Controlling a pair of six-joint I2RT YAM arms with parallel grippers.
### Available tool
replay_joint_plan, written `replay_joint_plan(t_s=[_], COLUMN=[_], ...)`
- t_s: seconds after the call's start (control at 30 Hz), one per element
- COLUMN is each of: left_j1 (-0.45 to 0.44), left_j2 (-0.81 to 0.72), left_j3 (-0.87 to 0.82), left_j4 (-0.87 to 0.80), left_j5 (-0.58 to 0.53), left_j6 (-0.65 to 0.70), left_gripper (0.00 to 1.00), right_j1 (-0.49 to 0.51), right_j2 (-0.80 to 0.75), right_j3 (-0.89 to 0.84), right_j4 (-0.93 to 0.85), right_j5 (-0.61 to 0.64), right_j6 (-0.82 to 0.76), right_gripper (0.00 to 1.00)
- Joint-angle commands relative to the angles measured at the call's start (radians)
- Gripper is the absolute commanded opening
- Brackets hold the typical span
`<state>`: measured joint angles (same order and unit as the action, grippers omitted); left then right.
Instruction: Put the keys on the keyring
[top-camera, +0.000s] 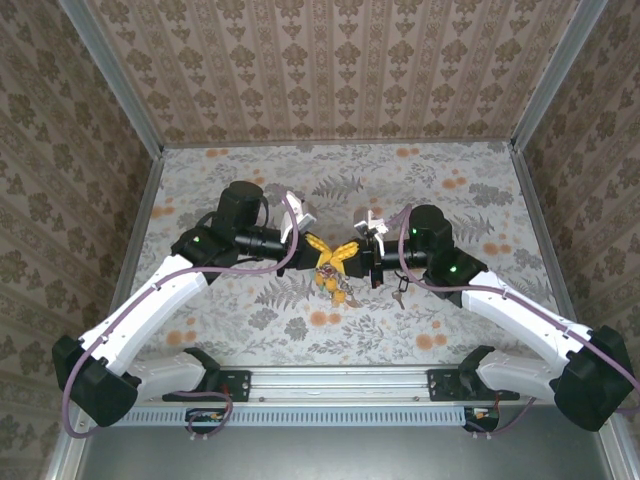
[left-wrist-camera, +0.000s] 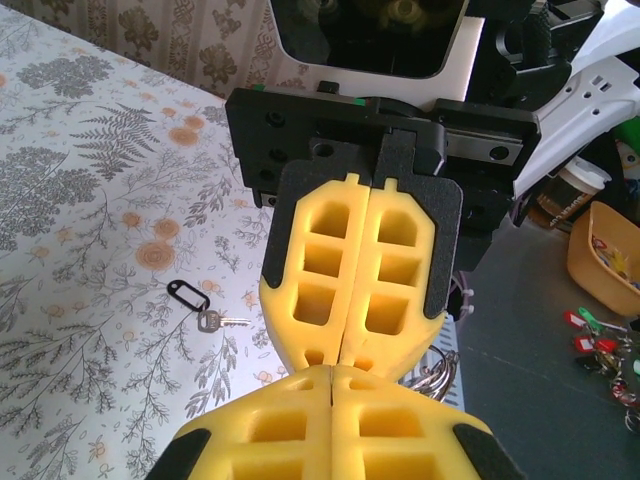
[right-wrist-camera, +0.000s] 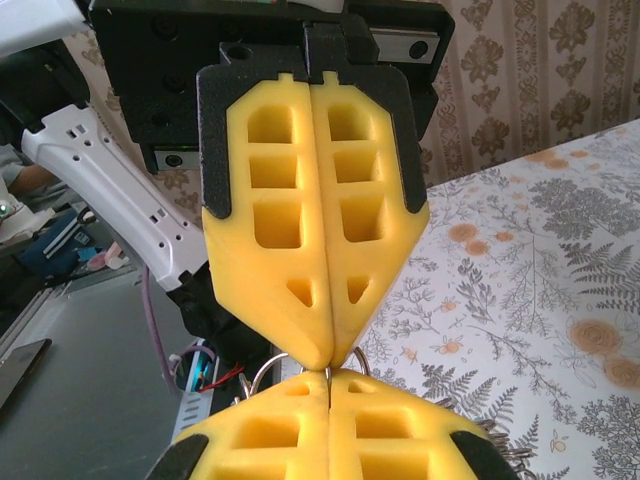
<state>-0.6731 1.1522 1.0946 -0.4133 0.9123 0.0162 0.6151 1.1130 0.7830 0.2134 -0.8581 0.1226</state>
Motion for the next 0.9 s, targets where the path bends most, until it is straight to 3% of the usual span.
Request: replay_joint_plan(t_s=[0.0,0.37,0.6,0.73,0.87], left_j1=[-0.011,-0.029,-0.033,-0.033,-0.038], left_j2=[0.018,0.029,0.027,0.029,0.032], left_j3=[0.045,0.079,0.103,0.139,0.172], left_j4=[0.06,-0.141,-0.237,-0.333,-0.38], left_j5=[-0.021,-0.13,-0.214,-0.311,-0.339], left_j6=[0.019,0.101,0.146,0.201,0.233], left_gripper=[0.0,0.03,0.27,0.33,0.34], right_j1=[0.025,0.024,0.026,0.043,0.081], right_j2=[-0.032,-0.096,-0.094,-0.087,-0.042], right_j3=[0.014,0.049,0.118,0.178,0.256], right_j4=[0.045,-0.109,-0.302,-0.45,-0.58], right_j5=[-0.104,-0.005,0.107,0.229,0.365], right_j6=[-0.043,-0.179,-0.303,-0.389,-0.441], right_gripper=[0.0,0.0,0.0,0.0,0.0])
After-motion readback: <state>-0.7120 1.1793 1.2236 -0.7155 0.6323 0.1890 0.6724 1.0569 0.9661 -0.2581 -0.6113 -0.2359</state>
